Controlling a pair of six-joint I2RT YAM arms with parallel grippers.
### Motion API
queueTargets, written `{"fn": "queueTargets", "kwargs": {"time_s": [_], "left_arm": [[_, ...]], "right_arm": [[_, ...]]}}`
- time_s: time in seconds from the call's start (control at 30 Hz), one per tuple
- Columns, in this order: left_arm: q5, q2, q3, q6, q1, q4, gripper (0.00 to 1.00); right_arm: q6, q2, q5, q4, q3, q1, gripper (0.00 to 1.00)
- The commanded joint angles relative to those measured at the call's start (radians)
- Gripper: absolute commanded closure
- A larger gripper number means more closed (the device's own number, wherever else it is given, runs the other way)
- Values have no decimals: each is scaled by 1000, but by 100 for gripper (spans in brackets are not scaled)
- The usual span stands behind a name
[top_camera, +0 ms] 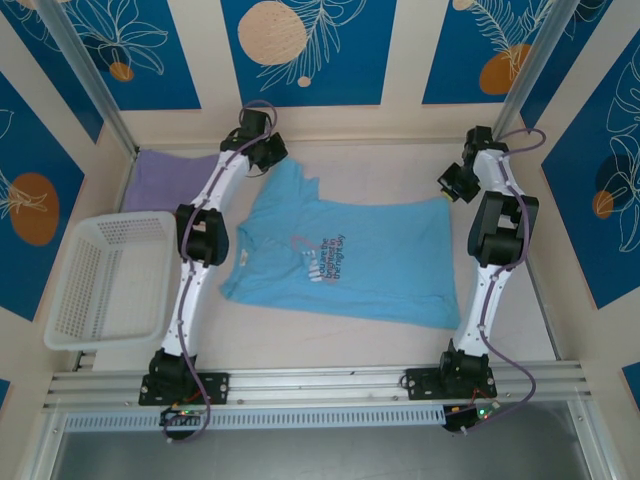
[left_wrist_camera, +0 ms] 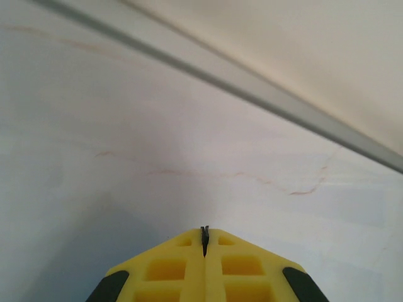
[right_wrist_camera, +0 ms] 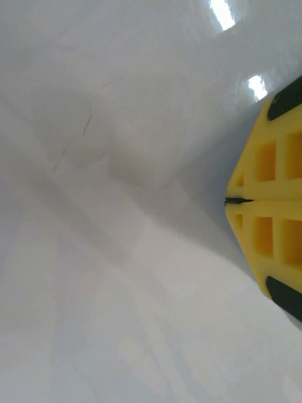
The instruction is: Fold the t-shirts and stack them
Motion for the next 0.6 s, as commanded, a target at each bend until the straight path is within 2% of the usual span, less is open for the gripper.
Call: {"fn": "queueTargets", "kwargs": {"time_s": [0.0, 0.2, 0.37, 0.57], "left_arm": [[65, 26, 46, -20, 9, 92, 100], [40, -25, 45, 84, 18, 4, 100], [18, -80, 37, 180, 18, -78, 100], [-9, -167, -19, 234, 8, -133, 100]], "right_arm": [[-18, -11, -51, 11, 40, 9, 100], [-18, -109, -95, 56, -38, 15, 100], [-20, -230, -111, 106, -186, 20, 100], [-38, -373, -113, 151, -356, 12, 100]]}}
